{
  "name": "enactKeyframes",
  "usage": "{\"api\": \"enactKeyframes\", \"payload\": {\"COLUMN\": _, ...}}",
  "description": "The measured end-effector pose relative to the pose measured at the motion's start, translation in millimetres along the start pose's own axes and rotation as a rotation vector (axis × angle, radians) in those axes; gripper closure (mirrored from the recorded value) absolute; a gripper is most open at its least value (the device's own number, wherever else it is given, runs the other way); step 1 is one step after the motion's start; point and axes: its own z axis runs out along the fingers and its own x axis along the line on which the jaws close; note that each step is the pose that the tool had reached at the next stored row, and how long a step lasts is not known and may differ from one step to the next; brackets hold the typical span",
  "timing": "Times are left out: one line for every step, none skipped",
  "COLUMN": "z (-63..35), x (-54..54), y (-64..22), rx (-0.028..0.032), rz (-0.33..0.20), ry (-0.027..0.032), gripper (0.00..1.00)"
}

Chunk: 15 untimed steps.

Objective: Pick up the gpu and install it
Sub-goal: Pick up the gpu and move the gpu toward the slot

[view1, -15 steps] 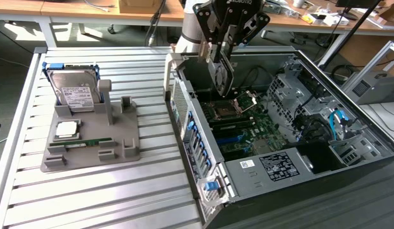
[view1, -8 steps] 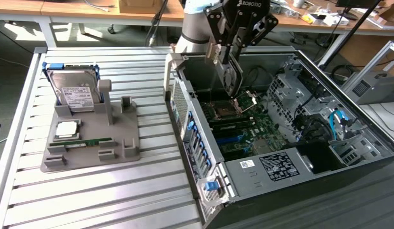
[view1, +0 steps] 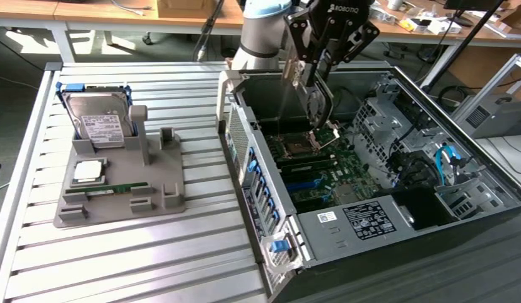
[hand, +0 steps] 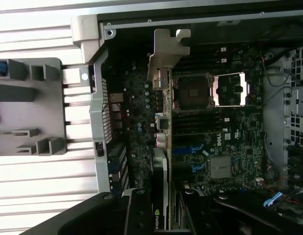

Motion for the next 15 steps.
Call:
{"api": "enactKeyframes", "payload": {"z": 0.3, "x": -2.1, "y": 0.2, "rx": 0.0006, "rz": 0.000, "ry": 0.0002, "gripper": 0.73}}
{"api": "enactKeyframes", "payload": {"z": 0.6, "x": -3.8, "y": 0.3, "rx": 0.0010, "rz": 0.000, "ry": 0.0002, "gripper": 0.73}}
{"api": "enactKeyframes", "payload": {"z": 0.9, "x": -6.2, "y": 0.5, "rx": 0.0014, "rz": 0.000, "ry": 0.0003, "gripper": 0.73}}
{"api": "enactKeyframes", "payload": {"z": 1.3, "x": -8.1, "y": 0.7, "rx": 0.0016, "rz": 0.000, "ry": 0.0004, "gripper": 0.73}}
{"api": "enactKeyframes", "payload": {"z": 1.6, "x": -10.8, "y": 0.9, "rx": 0.0020, "rz": 0.000, "ry": 0.0007, "gripper": 0.73}}
{"api": "enactKeyframes", "payload": {"z": 1.9, "x": -13.1, "y": 1.1, "rx": 0.0023, "rz": 0.000, "ry": 0.0008, "gripper": 0.73}}
{"api": "enactKeyframes", "payload": {"z": 2.1, "x": -15.0, "y": 1.2, "rx": 0.0026, "rz": 0.000, "ry": 0.0009, "gripper": 0.73}}
{"api": "enactKeyframes", "payload": {"z": 2.4, "x": -17.4, "y": 1.4, "rx": 0.0030, "rz": 0.000, "ry": 0.0011, "gripper": 0.73}}
{"api": "enactKeyframes", "payload": {"z": 2.7, "x": -19.0, "y": 1.5, "rx": 0.0031, "rz": 0.000, "ry": 0.0011, "gripper": 0.73}}
{"api": "enactKeyframes", "payload": {"z": 3.1, "x": -21.6, "y": 1.7, "rx": 0.0034, "rz": 0.000, "ry": 0.0013, "gripper": 0.73}}
{"api": "enactKeyframes", "payload": {"z": 3.2, "x": -22.8, "y": 1.8, "rx": 0.0036, "rz": 0.000, "ry": 0.0014, "gripper": 0.73}}
{"api": "enactKeyframes", "payload": {"z": 3.4, "x": -24.3, "y": 2.0, "rx": 0.0037, "rz": 0.000, "ry": 0.0015, "gripper": 0.73}}
{"api": "enactKeyframes", "payload": {"z": 3.7, "x": -25.8, "y": 2.1, "rx": 0.0038, "rz": 0.000, "ry": 0.0015, "gripper": 0.73}}
{"api": "enactKeyframes", "payload": {"z": 3.9, "x": -27.0, "y": 2.2, "rx": 0.0040, "rz": 0.000, "ry": 0.0016, "gripper": 0.73}}
{"api": "enactKeyframes", "payload": {"z": 4.2, "x": -28.2, "y": 2.3, "rx": 0.0042, "rz": 0.000, "ry": 0.0016, "gripper": 0.73}}
